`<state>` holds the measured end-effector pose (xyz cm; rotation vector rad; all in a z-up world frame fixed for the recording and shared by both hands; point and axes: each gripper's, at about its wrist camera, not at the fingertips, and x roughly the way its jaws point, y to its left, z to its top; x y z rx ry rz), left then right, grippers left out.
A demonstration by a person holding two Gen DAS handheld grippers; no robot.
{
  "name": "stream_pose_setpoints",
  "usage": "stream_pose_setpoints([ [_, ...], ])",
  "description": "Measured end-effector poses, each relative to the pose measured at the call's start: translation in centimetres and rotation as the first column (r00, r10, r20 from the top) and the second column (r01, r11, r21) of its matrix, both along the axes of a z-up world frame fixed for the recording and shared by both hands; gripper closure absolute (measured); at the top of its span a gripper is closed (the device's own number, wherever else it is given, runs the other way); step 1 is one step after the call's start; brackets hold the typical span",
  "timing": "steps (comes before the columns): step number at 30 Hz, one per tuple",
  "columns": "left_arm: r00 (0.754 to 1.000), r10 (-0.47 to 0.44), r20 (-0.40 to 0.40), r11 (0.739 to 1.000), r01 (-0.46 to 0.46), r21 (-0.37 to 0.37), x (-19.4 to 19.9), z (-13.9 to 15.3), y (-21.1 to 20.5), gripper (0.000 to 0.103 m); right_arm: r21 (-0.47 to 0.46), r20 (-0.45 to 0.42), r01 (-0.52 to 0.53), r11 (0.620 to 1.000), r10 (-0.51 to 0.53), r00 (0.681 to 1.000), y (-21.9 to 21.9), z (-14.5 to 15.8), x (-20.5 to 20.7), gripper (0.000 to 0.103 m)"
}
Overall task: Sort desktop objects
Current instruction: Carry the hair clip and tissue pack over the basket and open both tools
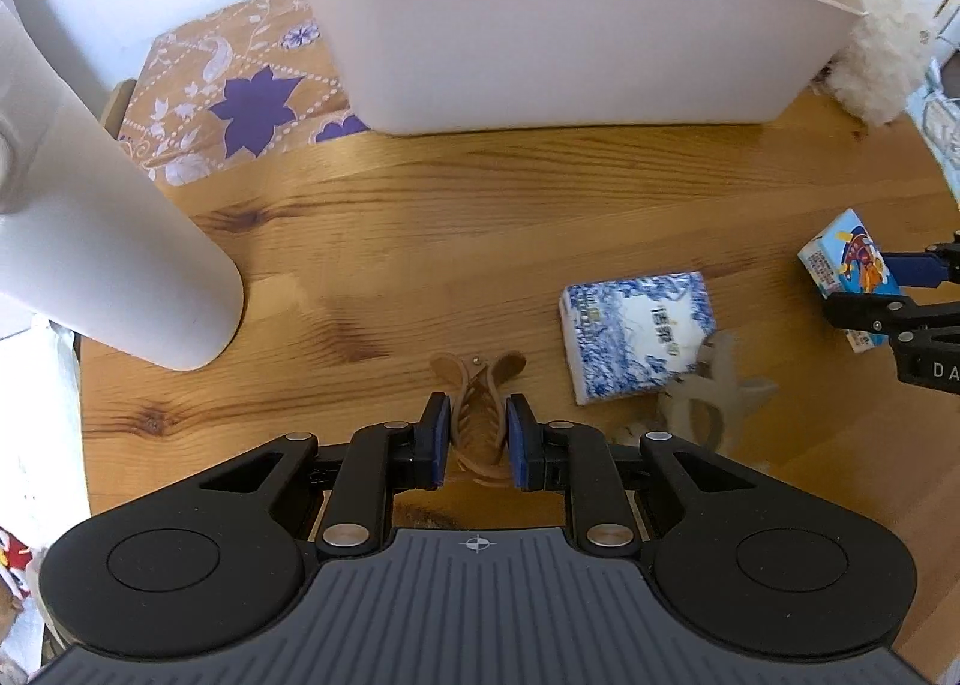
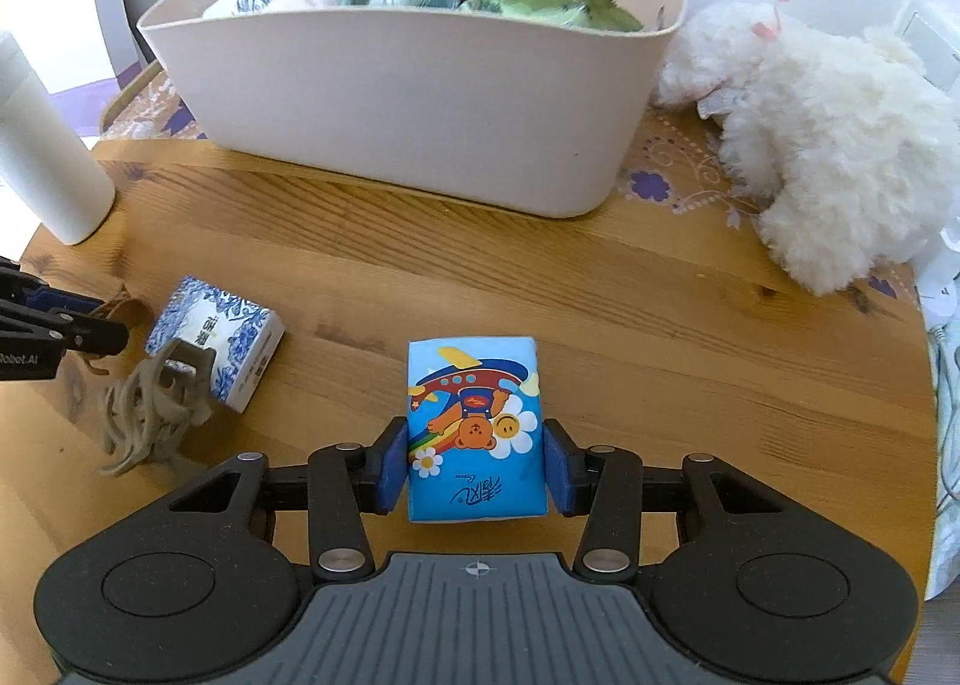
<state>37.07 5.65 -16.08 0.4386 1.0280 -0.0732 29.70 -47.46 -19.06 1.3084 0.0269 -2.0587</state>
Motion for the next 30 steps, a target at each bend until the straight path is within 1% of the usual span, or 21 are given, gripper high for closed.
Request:
stream_pose_setpoints([
  [4, 1.000, -0.009, 0.022, 1.000, 0.009, -0.005, -0.6, 1.4, -0.1, 0.083, -0.040, 0.020, 0.018, 0.999, -0.017, 1.000, 1.8, 1.0, 0.0, 0.060],
  [10, 0.997, -0.041, 0.064, 0.999, 0.042, -0.012, -1.2, 4.0, -0.7, 0.083, -0.083, -0.019, 0.022, 0.996, -0.023, 1.000, 4.2, 3.6, -0.4, 0.060],
  [17, 0.991, -0.091, 0.097, 0.995, 0.094, -0.028, -1.7, 7.2, -1.5, 0.083, -0.141, -0.099, 0.029, 0.990, -0.043, 0.994, 6.8, 7.1, -1.5, 0.060],
  [20, 0.985, -0.122, 0.120, 0.992, 0.125, -0.016, -1.7, 8.7, -1.9, 0.083, -0.162, -0.132, 0.048, 0.986, -0.069, 0.989, 7.7, 8.6, -2.4, 0.060],
  [25, 0.975, -0.132, 0.179, 0.990, 0.138, -0.019, -0.6, 11.6, -2.8, 0.083, -0.172, -0.188, 0.061, 0.983, -0.093, 0.978, 8.5, 11.0, -4.2, 0.060],
  [30, 0.959, -0.151, 0.238, 0.987, 0.160, -0.022, 1.2, 14.1, -4.1, 0.083, -0.193, -0.222, 0.074, 0.978, -0.117, 0.968, 8.3, 12.8, -6.0, 0.060],
])
